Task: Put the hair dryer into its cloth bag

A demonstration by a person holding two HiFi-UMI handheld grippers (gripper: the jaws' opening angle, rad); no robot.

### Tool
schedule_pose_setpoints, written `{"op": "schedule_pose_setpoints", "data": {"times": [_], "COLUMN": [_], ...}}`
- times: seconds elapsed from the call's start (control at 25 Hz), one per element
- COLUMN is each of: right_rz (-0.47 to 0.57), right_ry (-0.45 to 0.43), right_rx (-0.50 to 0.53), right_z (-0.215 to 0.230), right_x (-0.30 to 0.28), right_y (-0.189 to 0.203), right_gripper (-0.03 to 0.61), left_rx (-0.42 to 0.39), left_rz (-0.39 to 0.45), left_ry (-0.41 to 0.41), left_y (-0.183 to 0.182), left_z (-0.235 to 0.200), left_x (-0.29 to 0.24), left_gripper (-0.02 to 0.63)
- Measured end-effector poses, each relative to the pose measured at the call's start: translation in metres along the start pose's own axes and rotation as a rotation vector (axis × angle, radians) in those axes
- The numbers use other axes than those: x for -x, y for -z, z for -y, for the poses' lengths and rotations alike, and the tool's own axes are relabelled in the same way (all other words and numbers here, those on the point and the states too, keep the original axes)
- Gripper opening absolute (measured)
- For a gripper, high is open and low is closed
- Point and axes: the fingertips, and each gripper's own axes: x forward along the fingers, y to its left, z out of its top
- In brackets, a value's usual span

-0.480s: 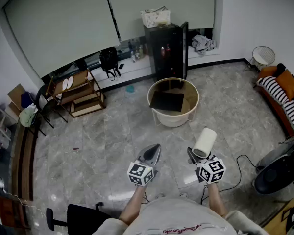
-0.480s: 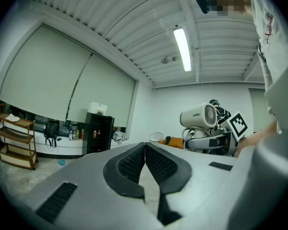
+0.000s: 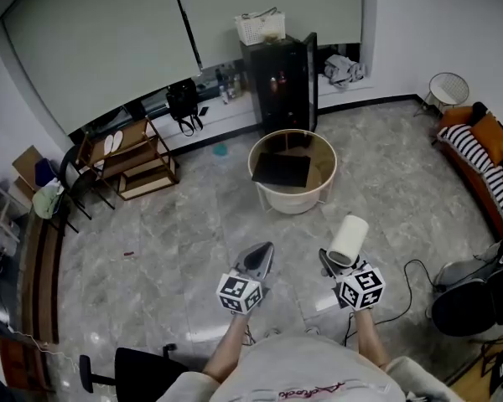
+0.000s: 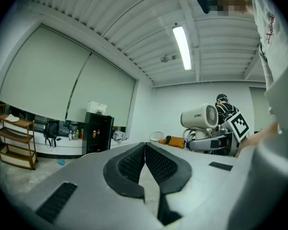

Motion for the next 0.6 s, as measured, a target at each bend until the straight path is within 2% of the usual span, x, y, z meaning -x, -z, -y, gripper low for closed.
{"op": "schedule_pose_setpoints", "data": {"times": [0.6], "right_rz": [-0.002], "right_ry": [-0.052], "right_rx": [-0.026], "right_z": [0.043], "right_x": [0.016], "right_y": [0.0], "right_gripper": [0.258], "left_rx": [0.011], "left_rz": [-0.019], "left_ry": [-0.036], "left_y": [0.01], "left_z": [0.032], "left_x": [-0.034], "left_gripper": [0.031]}}
